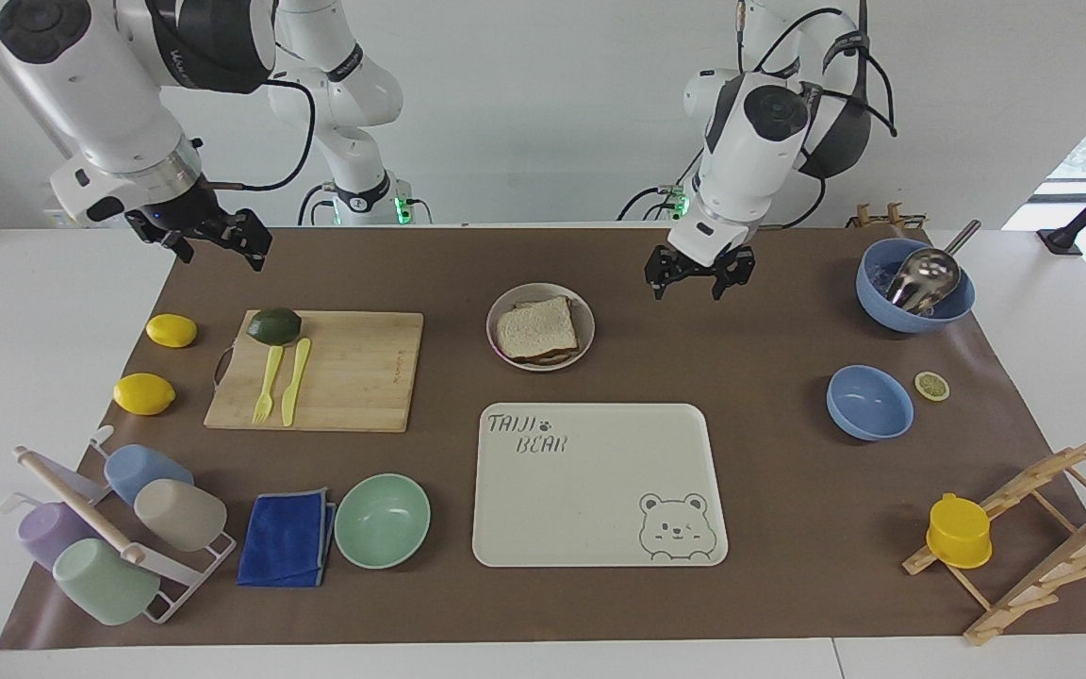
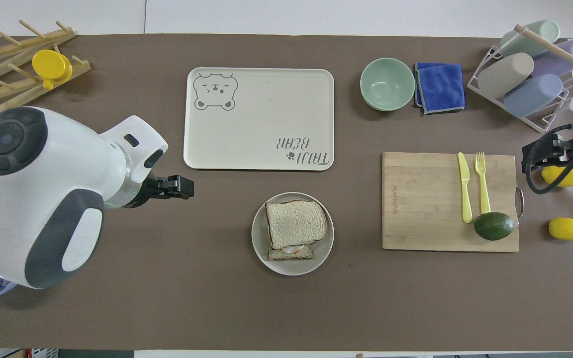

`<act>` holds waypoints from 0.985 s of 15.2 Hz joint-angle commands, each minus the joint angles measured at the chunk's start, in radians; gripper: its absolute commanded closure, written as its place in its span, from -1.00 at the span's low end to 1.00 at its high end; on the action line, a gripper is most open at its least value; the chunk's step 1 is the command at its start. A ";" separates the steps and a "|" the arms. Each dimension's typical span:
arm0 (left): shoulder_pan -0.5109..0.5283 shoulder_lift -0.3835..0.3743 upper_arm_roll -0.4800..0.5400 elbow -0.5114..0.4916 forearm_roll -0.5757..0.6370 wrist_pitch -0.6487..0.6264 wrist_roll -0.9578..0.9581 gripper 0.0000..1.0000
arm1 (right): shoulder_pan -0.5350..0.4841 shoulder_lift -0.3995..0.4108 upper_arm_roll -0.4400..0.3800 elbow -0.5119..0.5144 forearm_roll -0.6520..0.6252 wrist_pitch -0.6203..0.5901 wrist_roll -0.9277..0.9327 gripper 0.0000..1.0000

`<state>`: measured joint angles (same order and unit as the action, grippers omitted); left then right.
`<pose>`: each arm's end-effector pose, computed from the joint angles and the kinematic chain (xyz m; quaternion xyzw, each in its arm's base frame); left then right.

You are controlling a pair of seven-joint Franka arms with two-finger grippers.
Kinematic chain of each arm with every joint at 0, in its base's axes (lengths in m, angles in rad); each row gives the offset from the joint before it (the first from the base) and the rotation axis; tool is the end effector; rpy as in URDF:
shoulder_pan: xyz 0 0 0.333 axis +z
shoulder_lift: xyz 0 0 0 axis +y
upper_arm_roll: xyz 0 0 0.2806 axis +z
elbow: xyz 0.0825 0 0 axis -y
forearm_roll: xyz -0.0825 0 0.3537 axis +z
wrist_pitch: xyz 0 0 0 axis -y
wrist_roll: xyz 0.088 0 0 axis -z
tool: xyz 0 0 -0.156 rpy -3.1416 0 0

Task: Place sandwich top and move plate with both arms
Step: 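Move the left gripper to the rim of the white plate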

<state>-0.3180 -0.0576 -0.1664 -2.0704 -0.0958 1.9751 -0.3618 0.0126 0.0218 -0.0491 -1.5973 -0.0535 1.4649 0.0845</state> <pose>0.4406 -0.2440 0.3819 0.9982 -0.0413 -0.0334 0.0276 0.5082 -0.0272 0.5097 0.9948 -0.0611 -0.0763 0.0291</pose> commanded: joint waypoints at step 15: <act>-0.197 0.062 0.016 -0.287 -0.147 0.447 -0.062 -0.57 | 0.013 0.013 -0.083 0.037 0.034 0.006 -0.086 -1.00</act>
<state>-0.4881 -0.0105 -0.1653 -2.3417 -0.2255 2.3757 -0.4108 0.0219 0.0318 -0.1177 -1.5757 -0.0514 1.4687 0.0156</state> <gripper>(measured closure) 0.181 0.000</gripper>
